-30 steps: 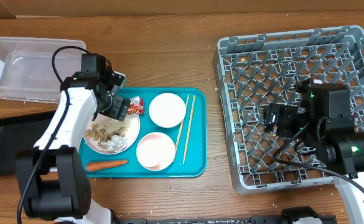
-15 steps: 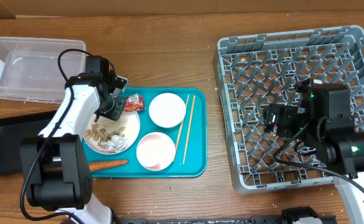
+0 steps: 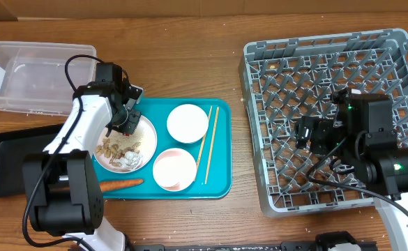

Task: Sort waste into correct bins and load items into the dishwasher
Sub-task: 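Move the left gripper over the plate and grasp the red wrapper, then lift the red wrapper with the left gripper and drop it into the clear bin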

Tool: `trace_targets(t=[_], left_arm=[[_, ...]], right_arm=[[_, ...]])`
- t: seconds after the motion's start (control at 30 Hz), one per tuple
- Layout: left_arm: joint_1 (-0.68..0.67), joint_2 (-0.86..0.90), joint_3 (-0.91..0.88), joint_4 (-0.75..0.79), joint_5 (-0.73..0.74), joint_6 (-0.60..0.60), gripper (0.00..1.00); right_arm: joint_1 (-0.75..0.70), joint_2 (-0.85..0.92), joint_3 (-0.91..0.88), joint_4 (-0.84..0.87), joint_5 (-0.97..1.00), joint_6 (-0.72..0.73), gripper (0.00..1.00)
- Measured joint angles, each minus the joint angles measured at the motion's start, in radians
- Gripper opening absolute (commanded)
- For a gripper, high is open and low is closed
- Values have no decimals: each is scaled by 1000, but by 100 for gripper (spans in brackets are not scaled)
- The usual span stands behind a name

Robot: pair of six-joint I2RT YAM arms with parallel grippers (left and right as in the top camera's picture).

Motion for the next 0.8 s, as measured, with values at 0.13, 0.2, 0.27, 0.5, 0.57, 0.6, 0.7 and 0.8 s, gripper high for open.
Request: trace_targets(t=[0.13,0.2,0.27,0.5,0.57,0.6,0.7,0.8], left_arm=[[0,0,10,-24,-41,-26,4],[0,0,31,-52,-59,-39,4],[0,0,64,-86,-69,-53,4],[0,-2,189,-189,-79,-80,4],[0,-4,198,-192,-79,-83,27],[0,-4,198,-192,-79,-85,32],[0,-4,198,-191,-79,-89,47],[0,-4,198,-183,-79,-92,52]], right_arm=[[0,0,0,0,0,0,100],[0,0,0,0,0,0,100],[0,0,0,0,0,0,100],[0,0,0,0,0,0,100],[0,0,0,0,0,0,100],[0,0,0,0,0,0,100],[0,0,0,0,0,0,100],[0,0,0,0,0,-1,100]])
